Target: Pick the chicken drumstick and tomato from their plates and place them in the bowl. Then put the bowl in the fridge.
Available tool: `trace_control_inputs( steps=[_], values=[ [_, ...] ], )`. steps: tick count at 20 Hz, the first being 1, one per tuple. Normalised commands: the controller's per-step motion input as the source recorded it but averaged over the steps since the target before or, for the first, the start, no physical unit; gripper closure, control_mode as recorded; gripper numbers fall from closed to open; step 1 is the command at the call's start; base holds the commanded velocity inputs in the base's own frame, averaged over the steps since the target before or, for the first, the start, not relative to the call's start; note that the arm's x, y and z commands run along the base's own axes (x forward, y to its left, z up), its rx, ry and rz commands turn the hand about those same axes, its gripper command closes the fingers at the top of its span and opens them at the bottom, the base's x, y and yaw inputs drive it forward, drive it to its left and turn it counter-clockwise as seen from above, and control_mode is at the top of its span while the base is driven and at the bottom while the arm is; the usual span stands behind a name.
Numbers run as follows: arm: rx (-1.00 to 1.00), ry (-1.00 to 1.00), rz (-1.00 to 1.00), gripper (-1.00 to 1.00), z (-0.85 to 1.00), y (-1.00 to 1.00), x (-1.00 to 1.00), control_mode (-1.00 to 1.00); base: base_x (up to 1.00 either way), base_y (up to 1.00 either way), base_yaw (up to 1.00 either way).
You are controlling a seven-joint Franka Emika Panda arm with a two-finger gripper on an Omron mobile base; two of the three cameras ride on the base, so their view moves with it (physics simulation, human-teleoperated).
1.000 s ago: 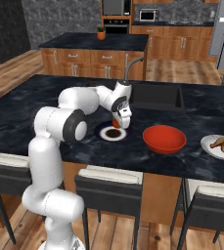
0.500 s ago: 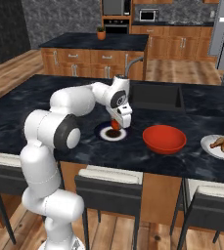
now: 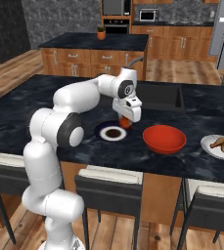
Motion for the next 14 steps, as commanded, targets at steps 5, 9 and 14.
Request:
trace_control_inputs(
  steps=[5,9,14],
  values=[
    [-0.07,0.09,0.0,1.0,0.02,-0.54,0.0,-1.0,0.0,0.0,0.0],
    [-0.06,0.04,0.0,1.0,0.0,-0.55,0.01,-1.0,0.0,0.0,0.0],
    [0.0,0.0,0.0,1.0,-0.08,-0.54,0.09,-1.0,0.0,0.0,0.0]
  ],
)
